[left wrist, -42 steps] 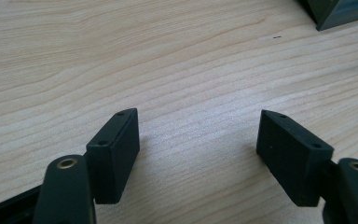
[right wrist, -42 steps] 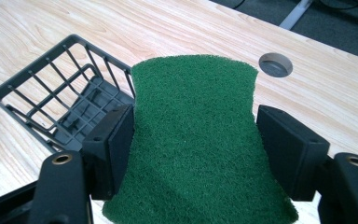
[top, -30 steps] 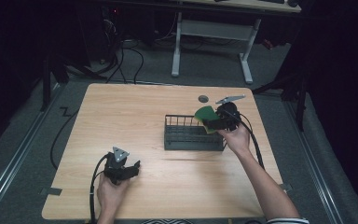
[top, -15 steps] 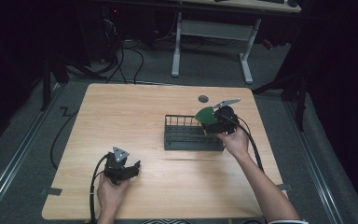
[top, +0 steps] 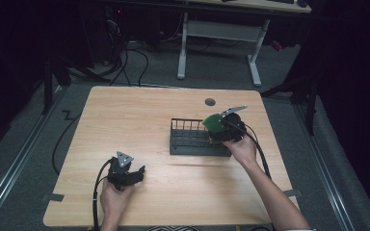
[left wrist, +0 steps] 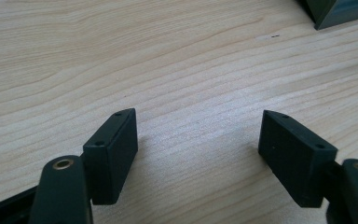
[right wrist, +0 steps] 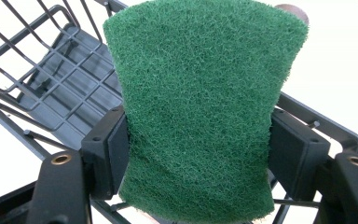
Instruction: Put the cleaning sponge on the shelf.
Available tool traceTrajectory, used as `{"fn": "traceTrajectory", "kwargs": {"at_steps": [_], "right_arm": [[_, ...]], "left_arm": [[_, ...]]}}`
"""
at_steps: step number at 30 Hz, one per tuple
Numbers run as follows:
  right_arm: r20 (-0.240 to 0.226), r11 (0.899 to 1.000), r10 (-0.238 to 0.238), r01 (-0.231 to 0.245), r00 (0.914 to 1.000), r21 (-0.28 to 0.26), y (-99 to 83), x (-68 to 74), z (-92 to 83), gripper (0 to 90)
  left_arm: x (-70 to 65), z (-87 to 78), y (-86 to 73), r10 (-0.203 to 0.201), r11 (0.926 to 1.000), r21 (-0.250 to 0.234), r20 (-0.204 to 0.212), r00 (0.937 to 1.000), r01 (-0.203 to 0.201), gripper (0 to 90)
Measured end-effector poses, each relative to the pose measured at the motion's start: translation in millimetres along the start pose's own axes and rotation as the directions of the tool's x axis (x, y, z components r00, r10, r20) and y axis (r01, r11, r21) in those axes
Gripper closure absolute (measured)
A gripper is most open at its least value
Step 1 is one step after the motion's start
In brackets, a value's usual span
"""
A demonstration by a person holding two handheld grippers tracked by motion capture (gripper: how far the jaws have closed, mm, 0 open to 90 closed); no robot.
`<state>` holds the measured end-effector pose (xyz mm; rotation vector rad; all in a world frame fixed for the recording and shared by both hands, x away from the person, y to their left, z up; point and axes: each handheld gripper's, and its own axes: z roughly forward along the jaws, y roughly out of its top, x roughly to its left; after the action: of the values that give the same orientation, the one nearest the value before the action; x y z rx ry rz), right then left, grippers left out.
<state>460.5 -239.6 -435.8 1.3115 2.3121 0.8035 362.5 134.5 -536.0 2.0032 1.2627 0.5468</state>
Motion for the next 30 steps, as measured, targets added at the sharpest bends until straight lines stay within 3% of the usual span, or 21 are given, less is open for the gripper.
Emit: {"fn": "traceTrajectory", "kwargs": {"at_steps": [6, 14, 17, 26, 30], "right_arm": [[-0.009, 0.999, 0.024, -0.024, 0.9997, 0.045, -2.0, -0.4, 4.5, 28.5], [-0.032, 0.999, 0.037, -0.036, 0.9988, 0.032, -1.8, -0.6, 1.2, 20.7], [-0.021, 0.999, 0.036, -0.035, 0.9991, 0.033, -1.6, -0.5, -0.6, 17.5], [-0.029, 0.997, 0.062, -0.063, 0.9976, -0.036, -2.8, -4.3, -17.3, 15.2], [-0.001, 0.997, 0.049, -0.049, 0.9988, -0.061, -5.3, -5.7, -26.7, 17.1]], "left_arm": [[0.1, -0.1, 0.0, -0.001, 1.0000, 0.000, 0.001, 1.0000, 0.001, 28.9], [0.2, -0.1, 0.0, -0.002, 1.0000, 0.000, 0.002, 1.0000, 0.002, 29.0], [0.2, -0.1, 0.0, -0.002, 1.0000, 0.000, 0.002, 1.0000, 0.002, 29.1], [0.2, 0.0, 0.0, -0.003, 1.0000, 0.000, 0.002, 1.0000, 0.003, 29.1], [0.2, 0.0, 0.1, -0.003, 1.0000, 0.000, 0.002, 1.0000, 0.003, 29.0]]}}
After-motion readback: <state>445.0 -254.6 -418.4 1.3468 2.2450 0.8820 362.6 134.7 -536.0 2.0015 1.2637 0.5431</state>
